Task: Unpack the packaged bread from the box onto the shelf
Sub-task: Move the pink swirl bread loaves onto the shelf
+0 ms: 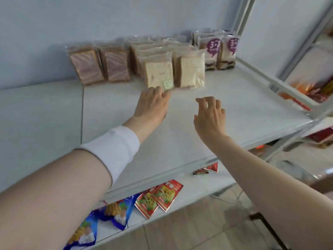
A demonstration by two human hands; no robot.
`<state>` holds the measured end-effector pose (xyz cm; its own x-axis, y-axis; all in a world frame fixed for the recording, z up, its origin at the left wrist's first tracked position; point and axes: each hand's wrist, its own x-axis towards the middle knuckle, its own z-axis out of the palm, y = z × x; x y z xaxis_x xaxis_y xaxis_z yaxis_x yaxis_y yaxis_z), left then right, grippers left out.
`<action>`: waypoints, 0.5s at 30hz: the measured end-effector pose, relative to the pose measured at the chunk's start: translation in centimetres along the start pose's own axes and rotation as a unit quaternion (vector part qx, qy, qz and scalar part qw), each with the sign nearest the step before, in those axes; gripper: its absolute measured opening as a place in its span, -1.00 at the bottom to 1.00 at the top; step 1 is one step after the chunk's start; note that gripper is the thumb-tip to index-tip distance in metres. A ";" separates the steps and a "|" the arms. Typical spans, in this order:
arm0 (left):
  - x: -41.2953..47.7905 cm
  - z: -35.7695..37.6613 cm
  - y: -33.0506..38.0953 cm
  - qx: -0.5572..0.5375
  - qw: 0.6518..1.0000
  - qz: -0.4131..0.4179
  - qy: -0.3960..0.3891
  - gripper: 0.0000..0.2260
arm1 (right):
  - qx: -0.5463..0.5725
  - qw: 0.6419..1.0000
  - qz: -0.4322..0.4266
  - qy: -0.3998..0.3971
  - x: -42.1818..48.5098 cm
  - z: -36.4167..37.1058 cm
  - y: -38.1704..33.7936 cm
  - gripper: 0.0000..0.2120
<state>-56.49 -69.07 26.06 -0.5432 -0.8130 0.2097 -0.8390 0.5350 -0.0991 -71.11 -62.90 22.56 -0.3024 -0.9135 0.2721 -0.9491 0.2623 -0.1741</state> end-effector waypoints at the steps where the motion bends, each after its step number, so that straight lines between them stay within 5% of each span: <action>1: 0.2 -0.1 2.9 -0.011 0.999 0.030 0.004 -0.65 | -0.014 0.999 0.032 -0.002 -1.4 -0.7 2.7 -0.51; 9: -1.7 1.4 27.9 -0.067 0.966 0.247 -0.028 -0.72 | -0.107 0.964 0.234 -0.063 -16.0 -4.3 23.7 -0.57; 15: -4.6 6.6 49.1 -0.067 0.922 0.369 -0.100 -0.72 | -0.138 0.902 0.391 -0.118 -28.2 -4.0 40.6 -0.65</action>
<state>-95.37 -40.54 13.79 -0.9705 -0.2358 -0.0506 -0.2352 0.9718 -0.0185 -101.50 -25.24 11.58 -0.8931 -0.4474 -0.0470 -0.4488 0.8933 0.0247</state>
